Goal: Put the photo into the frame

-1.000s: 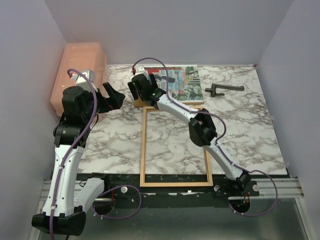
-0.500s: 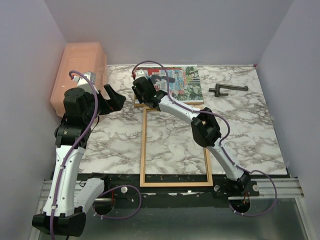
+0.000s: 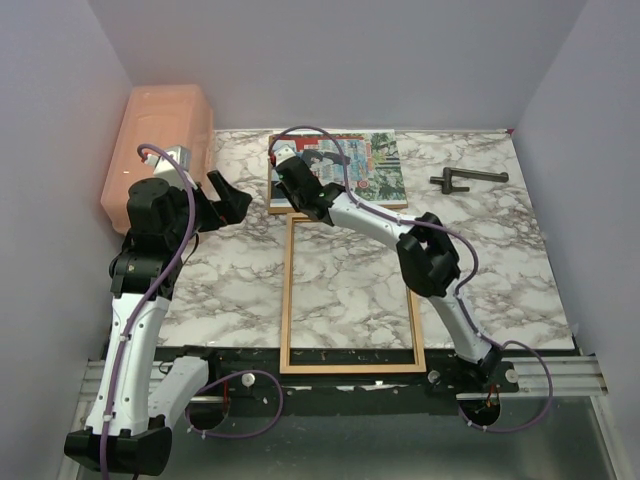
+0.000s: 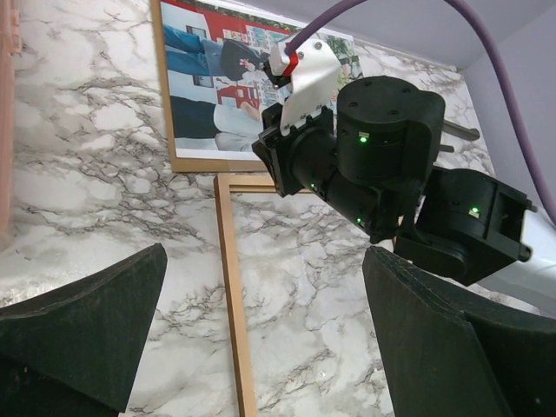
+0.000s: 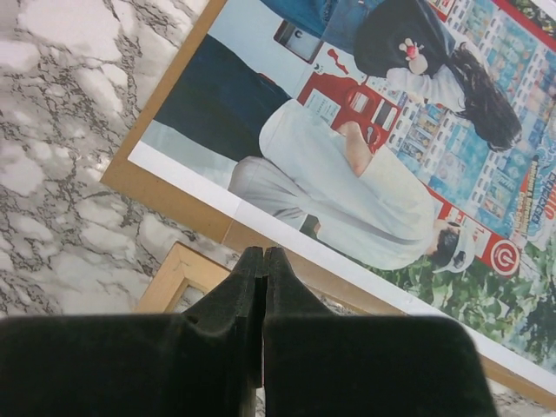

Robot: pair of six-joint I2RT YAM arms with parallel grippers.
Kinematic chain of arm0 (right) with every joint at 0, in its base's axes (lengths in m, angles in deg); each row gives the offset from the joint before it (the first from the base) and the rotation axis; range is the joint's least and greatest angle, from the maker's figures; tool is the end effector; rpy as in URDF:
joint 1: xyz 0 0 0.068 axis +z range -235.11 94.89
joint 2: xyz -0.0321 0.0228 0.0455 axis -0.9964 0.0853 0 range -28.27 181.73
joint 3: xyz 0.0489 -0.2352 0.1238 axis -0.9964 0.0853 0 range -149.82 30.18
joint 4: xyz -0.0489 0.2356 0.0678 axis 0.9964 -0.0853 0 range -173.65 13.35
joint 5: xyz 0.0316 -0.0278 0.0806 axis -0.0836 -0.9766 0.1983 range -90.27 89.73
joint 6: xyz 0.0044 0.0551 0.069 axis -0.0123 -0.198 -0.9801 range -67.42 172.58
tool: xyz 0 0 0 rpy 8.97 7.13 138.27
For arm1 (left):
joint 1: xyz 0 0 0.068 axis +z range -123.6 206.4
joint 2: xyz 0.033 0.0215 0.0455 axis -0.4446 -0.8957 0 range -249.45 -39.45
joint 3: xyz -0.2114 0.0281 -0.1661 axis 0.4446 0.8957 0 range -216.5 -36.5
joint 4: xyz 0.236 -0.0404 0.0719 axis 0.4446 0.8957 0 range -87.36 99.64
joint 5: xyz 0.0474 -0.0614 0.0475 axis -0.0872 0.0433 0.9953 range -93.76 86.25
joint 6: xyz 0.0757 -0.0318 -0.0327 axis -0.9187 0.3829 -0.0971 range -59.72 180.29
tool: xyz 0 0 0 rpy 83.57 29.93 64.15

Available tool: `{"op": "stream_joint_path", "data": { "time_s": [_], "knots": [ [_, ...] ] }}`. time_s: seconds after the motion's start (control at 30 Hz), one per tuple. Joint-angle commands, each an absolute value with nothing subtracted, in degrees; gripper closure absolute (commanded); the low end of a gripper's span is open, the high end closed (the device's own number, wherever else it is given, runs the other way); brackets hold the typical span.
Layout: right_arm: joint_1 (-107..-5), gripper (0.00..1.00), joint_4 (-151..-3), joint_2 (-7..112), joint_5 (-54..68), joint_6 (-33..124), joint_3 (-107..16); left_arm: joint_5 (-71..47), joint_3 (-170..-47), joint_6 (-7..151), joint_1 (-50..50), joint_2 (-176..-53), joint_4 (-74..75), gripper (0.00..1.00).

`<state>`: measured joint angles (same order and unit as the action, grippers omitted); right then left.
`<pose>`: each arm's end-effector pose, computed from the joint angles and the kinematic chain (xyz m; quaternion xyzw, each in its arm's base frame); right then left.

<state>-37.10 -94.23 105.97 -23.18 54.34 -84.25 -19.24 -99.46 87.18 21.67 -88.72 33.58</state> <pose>0.3960 0.3943 0.1895 -0.2899 0.8341 0.0068 0.4694 0.2019 -0.0378 0.3805 -0.0750 0.7983 -0.2645 0.5359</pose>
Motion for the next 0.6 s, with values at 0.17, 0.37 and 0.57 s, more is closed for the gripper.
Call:
{"op": "stream_joint_path", "data": {
  "time_s": [0.17, 0.37, 0.57],
  "knots": [
    [-35.27, 0.99, -92.72, 96.59, -20.08, 52.76, -75.46, -20.18, -98.02, 88.13, 21.55, -87.20, 33.36, 0.01],
    [-36.81, 0.81, -95.51, 93.22, -19.78, 46.02, -70.71, -22.25, -97.50, 88.98, 21.55, -89.09, 33.76, 0.01],
    [-45.15, 0.51, -98.06, 89.35, -10.89, 39.93, -67.12, -25.93, -98.19, 90.03, 21.35, -95.86, 33.40, 0.01]
  ]
}}
